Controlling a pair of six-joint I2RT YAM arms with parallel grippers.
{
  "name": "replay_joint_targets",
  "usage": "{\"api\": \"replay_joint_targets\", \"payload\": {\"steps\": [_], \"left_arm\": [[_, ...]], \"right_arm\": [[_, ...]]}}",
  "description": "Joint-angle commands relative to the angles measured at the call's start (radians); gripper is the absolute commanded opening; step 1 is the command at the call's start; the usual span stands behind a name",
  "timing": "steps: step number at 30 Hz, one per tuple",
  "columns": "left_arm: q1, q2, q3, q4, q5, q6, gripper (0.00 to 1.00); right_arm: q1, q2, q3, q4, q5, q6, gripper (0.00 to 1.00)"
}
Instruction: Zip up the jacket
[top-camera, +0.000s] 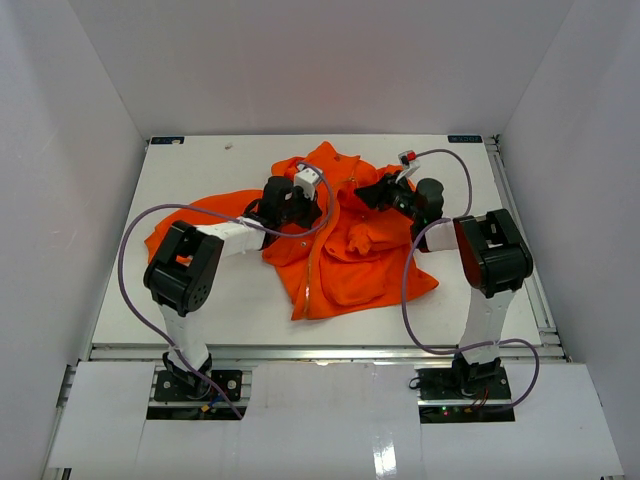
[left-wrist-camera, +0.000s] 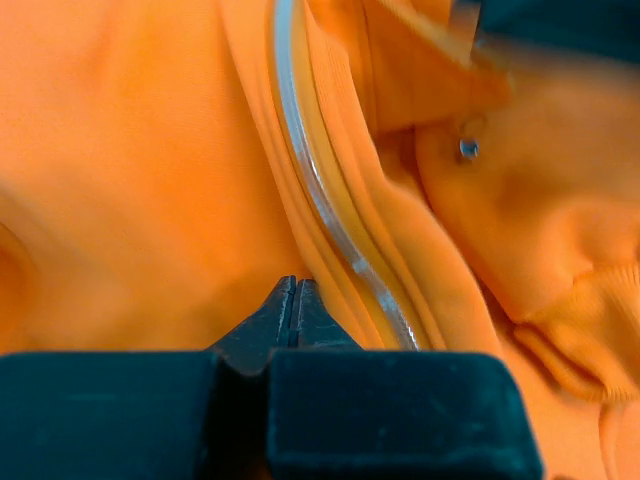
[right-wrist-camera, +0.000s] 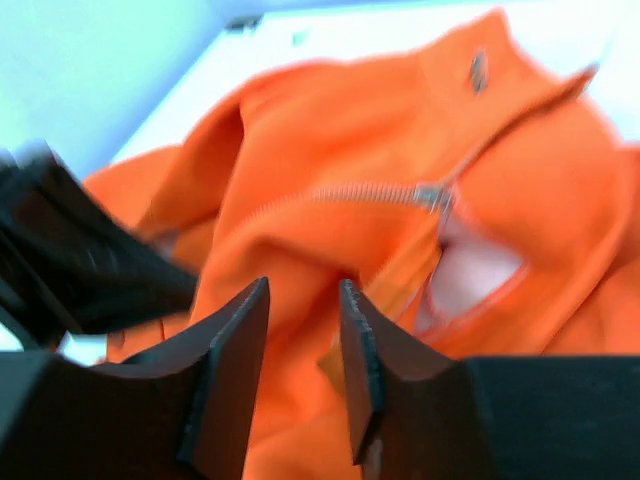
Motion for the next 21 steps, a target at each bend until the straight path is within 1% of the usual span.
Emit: {"api": "replay_joint_targets", "payload": {"steps": [1, 3, 6, 8, 10, 11, 13, 14, 17, 19, 20, 21], "left_arm": [[-0.004, -0.054, -0.064, 0.044, 0.068, 0.008, 0.00], [-0.004, -0.058, -0.068, 0.044, 0.076, 0.008, 0.00], [-0.004, -0.060, -0.073, 0.043, 0.083, 0.008, 0.00], [-0.004, -0.062, -0.078, 0.043, 0.079, 0.004, 0.00], [-0.004, -0.068, -0.084, 0.045, 0.055, -0.009, 0.05], [-0.004, -0.074, -0.085, 0.045, 0.035, -0.014, 0.13], [-0.004, -0.089, -0.069, 0.032, -0.002, -0.020, 0.40], [-0.004, -0.093, -0.051, 0.017, -0.008, -0.021, 0.49], [-0.004, -0.095, 0.042, -0.089, 0.000, -0.029, 0.71], [-0.004, -0.087, 0.124, -0.128, 0.047, -0.031, 0.87], [-0.004, -0.078, 0.162, -0.156, 0.067, -0.030, 0.91], [-0.004, -0.065, 0.198, -0.197, 0.078, -0.030, 0.92]], "right_arm": [[-0.050, 0.003, 0.149, -0.011, 0.022, 0.070, 0.43], [-0.053, 0.051, 0.234, -0.063, 0.000, 0.074, 0.45], [-0.053, 0.102, 0.347, -0.214, -0.015, 0.060, 0.47], [-0.052, 0.117, 0.373, -0.255, -0.017, 0.049, 0.49], [-0.052, 0.132, 0.389, -0.275, -0.019, 0.043, 0.50], [-0.052, 0.139, 0.394, -0.280, -0.023, 0.042, 0.50], [-0.052, 0.143, 0.395, -0.282, -0.040, 0.040, 0.50], [-0.052, 0.144, 0.391, -0.284, -0.044, 0.040, 0.50], [-0.050, 0.138, 0.372, -0.270, -0.054, 0.040, 0.50], [-0.050, 0.136, 0.357, -0.251, -0.064, 0.042, 0.50], [-0.050, 0.134, 0.348, -0.242, -0.067, 0.043, 0.50], [-0.049, 0.132, 0.338, -0.236, -0.068, 0.042, 0.50]]}}
